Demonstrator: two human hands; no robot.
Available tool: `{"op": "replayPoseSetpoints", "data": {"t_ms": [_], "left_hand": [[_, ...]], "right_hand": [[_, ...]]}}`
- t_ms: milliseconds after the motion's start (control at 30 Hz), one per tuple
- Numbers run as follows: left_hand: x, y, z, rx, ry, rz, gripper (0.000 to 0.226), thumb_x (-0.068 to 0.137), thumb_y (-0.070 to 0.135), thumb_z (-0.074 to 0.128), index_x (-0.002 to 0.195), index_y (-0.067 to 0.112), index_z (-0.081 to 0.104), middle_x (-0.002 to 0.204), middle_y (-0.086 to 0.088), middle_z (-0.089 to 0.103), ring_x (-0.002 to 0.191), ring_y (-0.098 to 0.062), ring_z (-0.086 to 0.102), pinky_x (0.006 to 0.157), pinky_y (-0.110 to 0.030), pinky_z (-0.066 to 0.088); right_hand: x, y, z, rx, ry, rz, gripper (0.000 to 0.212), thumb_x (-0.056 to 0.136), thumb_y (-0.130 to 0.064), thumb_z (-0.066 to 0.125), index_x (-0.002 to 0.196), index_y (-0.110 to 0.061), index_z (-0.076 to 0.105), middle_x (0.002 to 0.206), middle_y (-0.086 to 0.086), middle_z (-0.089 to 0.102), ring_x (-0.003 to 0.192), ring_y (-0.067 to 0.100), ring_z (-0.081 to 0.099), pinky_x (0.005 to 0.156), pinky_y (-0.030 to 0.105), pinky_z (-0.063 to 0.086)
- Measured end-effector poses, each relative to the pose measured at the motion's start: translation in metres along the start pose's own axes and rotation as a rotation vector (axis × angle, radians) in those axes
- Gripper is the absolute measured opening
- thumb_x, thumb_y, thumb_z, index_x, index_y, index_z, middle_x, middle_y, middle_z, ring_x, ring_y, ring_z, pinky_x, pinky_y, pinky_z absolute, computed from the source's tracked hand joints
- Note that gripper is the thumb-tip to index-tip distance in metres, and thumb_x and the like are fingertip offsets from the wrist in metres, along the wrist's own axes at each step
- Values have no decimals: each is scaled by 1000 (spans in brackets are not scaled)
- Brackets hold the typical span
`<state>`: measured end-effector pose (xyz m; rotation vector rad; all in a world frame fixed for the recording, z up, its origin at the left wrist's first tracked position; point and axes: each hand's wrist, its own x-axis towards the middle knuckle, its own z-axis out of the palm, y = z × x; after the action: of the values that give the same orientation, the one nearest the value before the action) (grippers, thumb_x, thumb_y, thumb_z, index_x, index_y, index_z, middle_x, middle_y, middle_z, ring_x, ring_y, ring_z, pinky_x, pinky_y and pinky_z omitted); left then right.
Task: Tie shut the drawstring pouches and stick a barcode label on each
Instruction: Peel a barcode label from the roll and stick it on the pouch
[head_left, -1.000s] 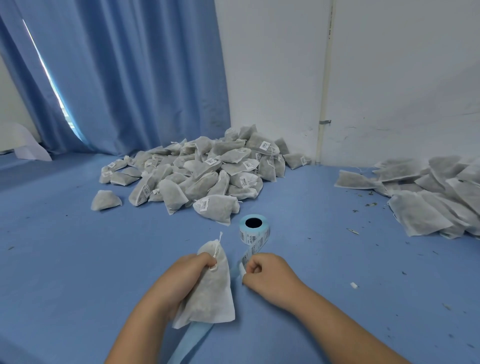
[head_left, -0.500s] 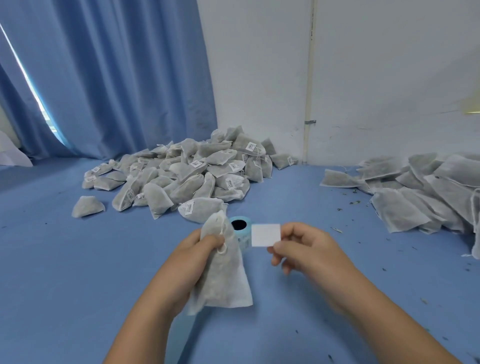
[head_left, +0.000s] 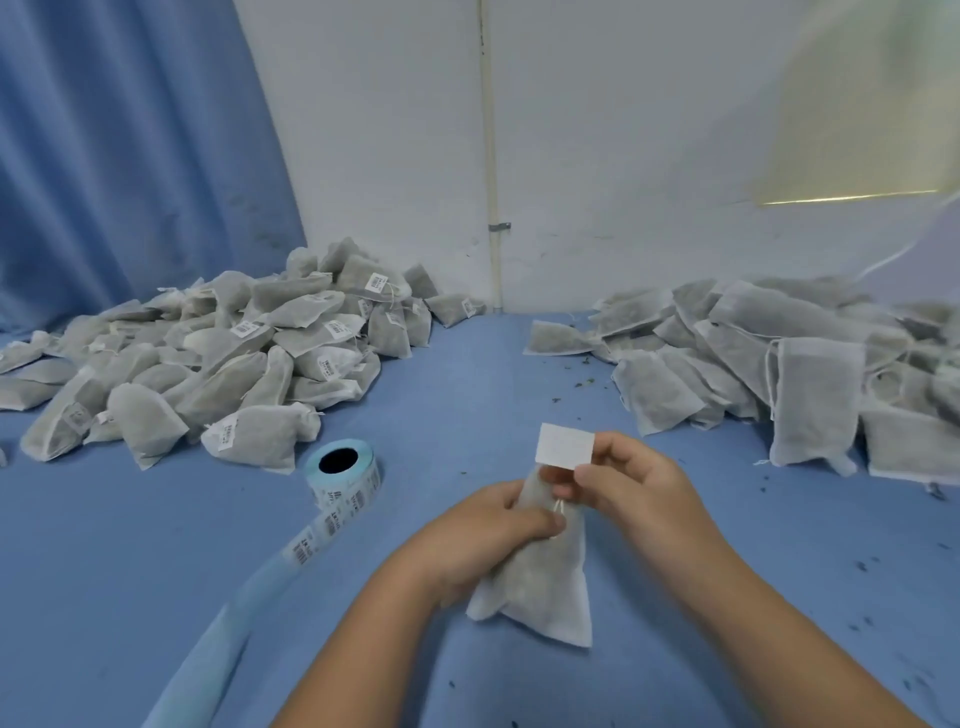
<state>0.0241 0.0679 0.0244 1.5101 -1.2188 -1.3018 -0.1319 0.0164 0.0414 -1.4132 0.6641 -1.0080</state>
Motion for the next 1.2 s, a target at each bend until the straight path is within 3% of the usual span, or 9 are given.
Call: {"op": "replayPoseSetpoints", "data": {"t_ms": [100, 267, 333, 400, 500, 700, 867, 1000, 1200], "left_hand": [[11, -2, 3, -33, -84, -54, 41, 73, 19, 65, 113, 10, 62, 89, 0, 69, 84, -15, 66, 76, -29, 51], [22, -10, 2, -69, -67, -71, 41, 72, 16, 63, 114, 14, 65, 99, -6, 70, 92, -21, 65, 84, -36, 48], [23, -15, 0, -111, -53, -62, 38, 74, 16, 65, 112, 17, 69, 108, -11, 71, 98, -24, 66, 91, -40, 48], [24, -18, -2, -174, -26, -56, 38, 74, 15, 68, 111, 17, 70, 113, -14, 71, 100, -26, 68, 92, -40, 49], [24, -20, -3, -242, -20, -78, 32, 73, 15, 68, 104, 15, 73, 104, -13, 74, 93, -23, 70, 83, -35, 52], [17, -18, -3, -223, -56, -89, 30, 77, 18, 65, 105, 8, 72, 92, -9, 71, 84, -22, 66, 75, -31, 49], [15, -16, -3, -269, -57, -86, 31, 76, 20, 66, 103, 6, 73, 95, -12, 69, 89, -25, 63, 82, -35, 46], [12, -13, -4, -342, -89, -62, 21, 76, 17, 66, 94, 10, 74, 89, -10, 69, 80, -21, 65, 71, -28, 50], [9, -11, -4, -357, -99, -54, 30, 76, 18, 66, 103, 7, 72, 97, -12, 70, 86, -23, 65, 75, -30, 50]], "right_hand": [[1, 11, -13, -20, 74, 32, 22, 88, 2, 53, 91, -12, 70, 89, 6, 76, 82, 19, 72, 83, 30, 54], [1, 22, -16, -83, 110, -11, 25, 86, 5, 55, 87, -14, 71, 83, -2, 76, 78, 12, 71, 68, 15, 51], [1, 25, -16, -171, 117, -60, 23, 85, 2, 58, 85, -18, 70, 83, -5, 75, 77, 10, 70, 68, 15, 51], [0, 29, -16, -286, 123, -123, 22, 85, -2, 61, 84, -23, 69, 83, -10, 73, 79, 5, 69, 71, 14, 50], [-3, 33, -15, -503, 143, -286, 22, 85, -3, 65, 84, -25, 68, 84, -17, 68, 81, -1, 64, 71, 8, 45], [-3, 38, -17, -827, 172, -622, 17, 79, -1, 62, 88, -14, 70, 86, -13, 64, 82, -9, 54, 75, 1, 37], [-1, 42, -19, -957, 159, -759, 18, 78, 3, 61, 87, -9, 71, 86, -2, 66, 79, 8, 59, 70, 13, 44], [0, 42, -23, -1047, 114, -814, 21, 76, 3, 62, 88, -10, 74, 88, 0, 67, 80, 15, 59, 70, 21, 46], [-1, 38, -24, -1130, 57, -837, 19, 72, 2, 66, 82, -11, 75, 86, 1, 68, 71, 22, 61, 54, 34, 50]]}}
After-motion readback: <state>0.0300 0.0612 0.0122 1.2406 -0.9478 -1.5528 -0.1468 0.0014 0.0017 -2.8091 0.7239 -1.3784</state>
